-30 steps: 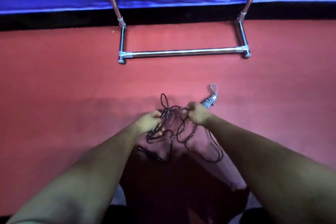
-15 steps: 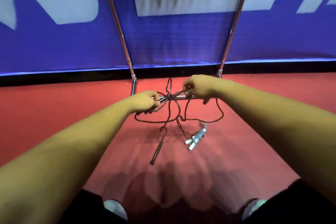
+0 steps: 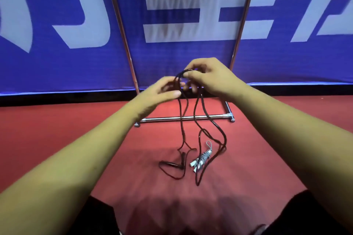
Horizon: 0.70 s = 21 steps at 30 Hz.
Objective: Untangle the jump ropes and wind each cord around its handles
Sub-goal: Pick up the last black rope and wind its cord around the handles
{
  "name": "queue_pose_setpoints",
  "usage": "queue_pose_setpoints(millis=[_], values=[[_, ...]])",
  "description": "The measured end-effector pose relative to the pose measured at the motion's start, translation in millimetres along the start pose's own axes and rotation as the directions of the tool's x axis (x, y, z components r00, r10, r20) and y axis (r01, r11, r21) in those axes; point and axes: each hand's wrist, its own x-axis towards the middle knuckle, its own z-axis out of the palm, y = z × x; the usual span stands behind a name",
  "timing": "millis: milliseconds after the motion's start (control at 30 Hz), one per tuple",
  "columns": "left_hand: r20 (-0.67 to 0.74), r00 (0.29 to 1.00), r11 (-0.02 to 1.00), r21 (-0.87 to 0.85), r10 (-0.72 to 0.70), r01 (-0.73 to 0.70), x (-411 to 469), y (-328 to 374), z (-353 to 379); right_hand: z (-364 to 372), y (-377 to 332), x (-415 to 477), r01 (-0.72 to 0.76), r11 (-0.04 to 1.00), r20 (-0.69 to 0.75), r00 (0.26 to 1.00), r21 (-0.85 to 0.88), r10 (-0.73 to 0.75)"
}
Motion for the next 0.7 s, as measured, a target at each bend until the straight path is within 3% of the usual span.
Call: queue_pose_setpoints(millis=[33,100,200,300,367,433,500,567,633,700], values=[[0.089,0.996,0.994,-0.103,-0.029,0.038,0.2,-3.3,8.6,1.4,-0.4,0.6,-0.002,0.994,0.002,1.0,0.113,0.002],[0.177,0.98,0.985,-0.13,-0.087,0.111,1.4,-9.5,25.5,2.7,3.4,3.0,-0.024,0.953,-0.01,1.0,0.301,0.029],[0.158,0.979,0.992,0.005,-0.128,0.128,5.7,-18.6,32.6,-2.9,12.9,6.6,-0.055,0.846,-0.054,0.994,0.53,0.098],[0.21,0.92,0.922,0.28,-0.331,0.268,6.7,-39.2,18.8,-23.6,23.4,10.4,-0.01,0.821,-0.185,0.973,0.571,0.141],[0.151,0.894,0.831,0.46,-0.421,0.314,5.6,-54.1,4.3,-37.2,35.1,10.5,-0.029,0.932,-0.306,0.941,0.362,0.148],[0.039,0.915,0.85,0.386,-0.403,0.358,8.7,-53.8,-5.2,-48.8,52.9,8.3,-0.112,0.993,-0.359,0.927,0.02,0.112],[-0.039,0.937,0.913,0.217,-0.346,0.346,13.7,-41.3,-9.6,-56.2,68.9,4.3,-0.254,0.944,-0.256,0.946,-0.212,0.197],[-0.027,0.952,0.942,0.138,-0.304,0.305,18.6,-26.0,-9.5,-58.1,77.8,0.7,-0.366,0.838,-0.08,0.927,-0.404,0.367],[0.014,0.958,0.949,0.144,-0.287,0.282,20.8,-14.5,-7.0,-54.0,78.9,0.2,-0.372,0.703,-0.015,0.889,-0.606,0.457],[0.037,0.964,0.941,0.23,-0.264,0.249,20.3,-5.2,-3.8,-36.7,70.5,-1.8,-0.292,0.723,0.048,0.911,-0.627,0.409]])
